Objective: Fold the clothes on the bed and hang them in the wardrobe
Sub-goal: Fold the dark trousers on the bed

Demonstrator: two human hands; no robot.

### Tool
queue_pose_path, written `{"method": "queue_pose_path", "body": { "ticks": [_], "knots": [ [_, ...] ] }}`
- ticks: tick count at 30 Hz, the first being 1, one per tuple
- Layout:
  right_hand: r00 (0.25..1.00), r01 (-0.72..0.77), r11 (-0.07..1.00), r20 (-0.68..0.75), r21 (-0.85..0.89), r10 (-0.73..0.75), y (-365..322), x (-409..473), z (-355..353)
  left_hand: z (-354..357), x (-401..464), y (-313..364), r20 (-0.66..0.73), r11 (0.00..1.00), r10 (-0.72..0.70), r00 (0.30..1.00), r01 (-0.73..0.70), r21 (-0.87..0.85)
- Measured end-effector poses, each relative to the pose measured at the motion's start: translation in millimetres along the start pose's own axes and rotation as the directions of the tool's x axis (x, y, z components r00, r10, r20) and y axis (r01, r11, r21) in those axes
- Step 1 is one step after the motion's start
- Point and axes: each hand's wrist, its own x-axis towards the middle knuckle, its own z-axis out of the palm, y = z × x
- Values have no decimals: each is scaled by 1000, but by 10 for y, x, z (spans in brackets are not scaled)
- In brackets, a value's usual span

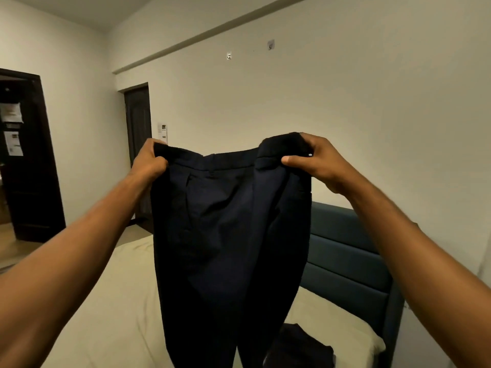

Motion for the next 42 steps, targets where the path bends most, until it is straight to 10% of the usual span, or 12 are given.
{"method": "queue_pose_path", "body": {
  "ticks": [4, 7, 10, 17, 22, 26, 34, 38, 42],
  "knots": [
    [999, 25, 986, -27, -165, -30, -237, 122, 312, 17, -206, 101, 98, 980, 89, 991, -104, 168],
    [997, 55, 961, -41, -272, -69, -350, 166, 615, 180, -623, 557, 317, 944, 327, 890, -320, -75],
    [997, 34, 941, -48, -336, -53, -400, 160, 875, 309, -998, 847, 543, 916, 385, 746, -241, -320],
    [998, -40, 875, -68, -482, 8, -469, 33, 824, 222, -910, 456, 735, 972, 225, 640, -201, -123],
    [961, -118, 985, 237, -123, 145, -325, -156, 700, 158, -797, 327, 812, 967, 170, 558, -254, -28],
    [935, -112, 952, 293, -284, 197, -185, -260, 488, 53, -671, 102, 863, 957, 30, 505, -264, 122],
    [954, 75, 477, 202, -876, 220, 82, -378, 215, -292, -596, -225, 823, 904, -83, 562, -305, 299],
    [925, -1, 514, 194, -858, 326, -1, -288, 68, -459, -313, -115, 659, 682, 93, 746, -530, 504],
    [842, -109, 582, 237, -806, 485, -67, -322, -154, -565, -244, 58, 610, 549, 187, 770, -597, 585]
  ]
}}
